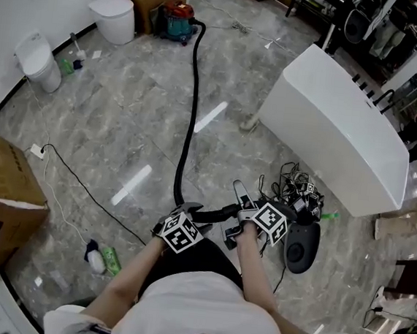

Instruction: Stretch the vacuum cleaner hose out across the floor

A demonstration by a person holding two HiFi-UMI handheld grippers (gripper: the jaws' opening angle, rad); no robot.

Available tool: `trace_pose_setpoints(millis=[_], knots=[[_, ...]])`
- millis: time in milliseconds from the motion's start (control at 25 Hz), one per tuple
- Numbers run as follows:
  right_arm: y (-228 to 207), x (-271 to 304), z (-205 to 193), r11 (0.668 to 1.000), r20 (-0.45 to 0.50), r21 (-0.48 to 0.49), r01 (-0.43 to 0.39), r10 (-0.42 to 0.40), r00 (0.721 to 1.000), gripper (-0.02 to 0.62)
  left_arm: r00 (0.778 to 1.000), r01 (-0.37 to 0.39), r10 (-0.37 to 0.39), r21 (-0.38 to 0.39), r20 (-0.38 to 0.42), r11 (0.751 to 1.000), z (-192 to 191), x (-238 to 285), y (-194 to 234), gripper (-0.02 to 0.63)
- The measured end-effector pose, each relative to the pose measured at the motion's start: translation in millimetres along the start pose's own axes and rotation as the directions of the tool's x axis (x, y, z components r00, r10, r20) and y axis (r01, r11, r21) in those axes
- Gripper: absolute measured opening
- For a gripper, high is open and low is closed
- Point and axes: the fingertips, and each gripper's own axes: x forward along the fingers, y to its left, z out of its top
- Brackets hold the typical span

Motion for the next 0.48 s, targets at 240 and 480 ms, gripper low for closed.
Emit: trace_pose_setpoints(millis=[240, 480], knots=[[-111.7, -35.2, -10.1, 0.864, 0.001, 0.452, 0.222, -0.249, 0.968, 0.462, 1.000, -0.026, 0.026, -0.144, 0.003, 0.989, -13.8, -0.9, 23.3, 0.382], [-113.6, -49.1, -2.0, 0.867, 0.057, 0.466, 0.175, -0.227, 0.972, 0.462, 0.999, -0.008, 0.018, -0.195, 0.050, 0.981, -2.7, 1.1, 32.1, 0.383]])
